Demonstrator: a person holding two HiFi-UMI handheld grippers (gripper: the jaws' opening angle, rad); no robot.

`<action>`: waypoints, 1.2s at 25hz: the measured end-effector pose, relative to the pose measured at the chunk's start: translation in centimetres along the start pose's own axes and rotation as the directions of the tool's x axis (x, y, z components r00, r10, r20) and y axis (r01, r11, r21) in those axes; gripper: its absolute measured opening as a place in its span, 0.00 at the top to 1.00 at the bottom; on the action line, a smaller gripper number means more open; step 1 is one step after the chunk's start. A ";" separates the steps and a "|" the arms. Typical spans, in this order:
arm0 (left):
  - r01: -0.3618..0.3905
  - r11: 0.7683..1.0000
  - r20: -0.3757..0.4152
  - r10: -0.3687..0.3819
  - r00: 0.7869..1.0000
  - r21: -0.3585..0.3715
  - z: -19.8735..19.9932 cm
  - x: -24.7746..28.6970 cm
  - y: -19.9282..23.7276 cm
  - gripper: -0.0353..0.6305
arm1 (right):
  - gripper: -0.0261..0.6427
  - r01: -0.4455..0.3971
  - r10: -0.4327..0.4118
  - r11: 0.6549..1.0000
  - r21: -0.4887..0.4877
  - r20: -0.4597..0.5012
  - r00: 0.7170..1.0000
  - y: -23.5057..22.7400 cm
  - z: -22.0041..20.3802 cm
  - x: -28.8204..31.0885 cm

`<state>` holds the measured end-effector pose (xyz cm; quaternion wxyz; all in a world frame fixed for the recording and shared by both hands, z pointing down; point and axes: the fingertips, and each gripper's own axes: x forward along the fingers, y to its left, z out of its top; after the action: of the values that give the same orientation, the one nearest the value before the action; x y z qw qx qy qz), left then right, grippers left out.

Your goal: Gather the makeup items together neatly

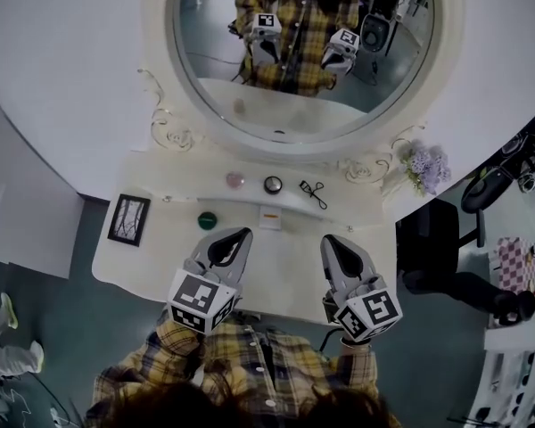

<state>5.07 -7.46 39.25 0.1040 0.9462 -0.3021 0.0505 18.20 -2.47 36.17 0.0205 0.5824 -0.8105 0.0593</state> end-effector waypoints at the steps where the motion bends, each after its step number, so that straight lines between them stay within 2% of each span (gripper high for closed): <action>1: 0.001 1.000 0.001 -0.001 1.000 0.001 0.0 -0.2 -0.1 0.97 | 0.95 0.006 -0.006 1.000 0.008 0.002 1.000 0.2 -0.1 -0.3; 9: 0.003 1.000 -0.017 -0.003 1.000 -0.007 -1.0 -0.9 -0.7 0.97 | 0.95 0.070 -0.070 0.998 -0.005 -0.065 0.995 0.4 -2.5 -1.9; 14: 0.011 1.000 -0.048 -0.010 0.999 0.006 -1.7 -1.1 -1.1 0.97 | 0.95 0.060 -0.065 0.997 -0.054 -0.102 0.993 0.7 -3.1 -1.7; 30: 0.004 1.000 -0.067 -0.005 0.998 -0.016 -2.5 -1.0 -0.7 0.96 | 0.95 0.044 -0.050 0.998 -0.049 -0.126 0.991 0.8 -3.9 -1.1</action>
<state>4.62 -5.79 41.46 0.1218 0.9438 -0.2966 0.0797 17.63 -0.69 39.82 0.0868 0.5956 -0.7949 0.0773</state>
